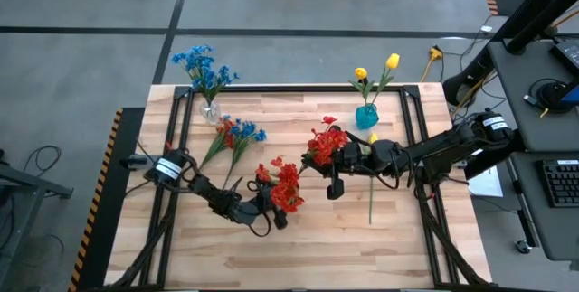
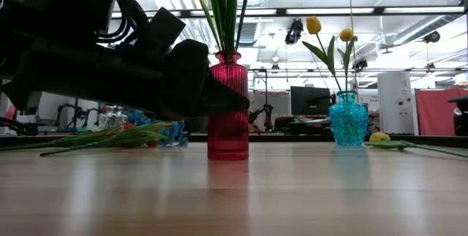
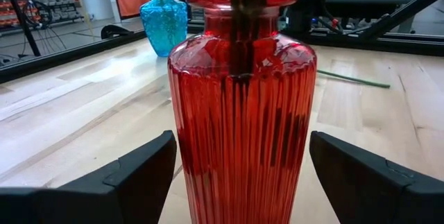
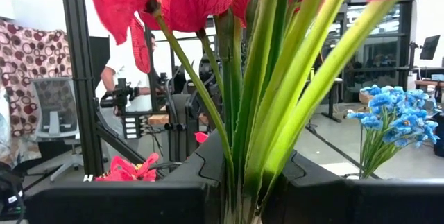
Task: Sort flowers into vase by color
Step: Put the right red flowers into the red vase
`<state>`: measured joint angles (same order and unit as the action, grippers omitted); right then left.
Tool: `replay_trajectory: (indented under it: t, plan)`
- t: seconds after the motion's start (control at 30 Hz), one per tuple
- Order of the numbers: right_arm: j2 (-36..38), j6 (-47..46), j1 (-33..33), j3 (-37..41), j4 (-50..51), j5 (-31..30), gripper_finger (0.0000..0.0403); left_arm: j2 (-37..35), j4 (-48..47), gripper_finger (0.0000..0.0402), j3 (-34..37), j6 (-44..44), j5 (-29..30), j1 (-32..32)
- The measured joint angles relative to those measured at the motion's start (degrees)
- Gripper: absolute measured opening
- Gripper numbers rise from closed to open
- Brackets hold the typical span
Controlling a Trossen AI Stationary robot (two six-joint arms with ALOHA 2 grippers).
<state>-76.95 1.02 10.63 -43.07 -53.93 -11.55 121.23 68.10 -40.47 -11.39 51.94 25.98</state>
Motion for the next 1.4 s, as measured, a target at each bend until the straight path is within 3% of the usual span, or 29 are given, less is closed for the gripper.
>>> replay_trajectory:
  t: [1.4]
  plan:
    - [0.0, -1.07, 0.0, 0.0, 0.96, 0.0, 0.0043, 0.0, -1.62, 0.031, 0.11, -0.35, 1.53, -0.31]
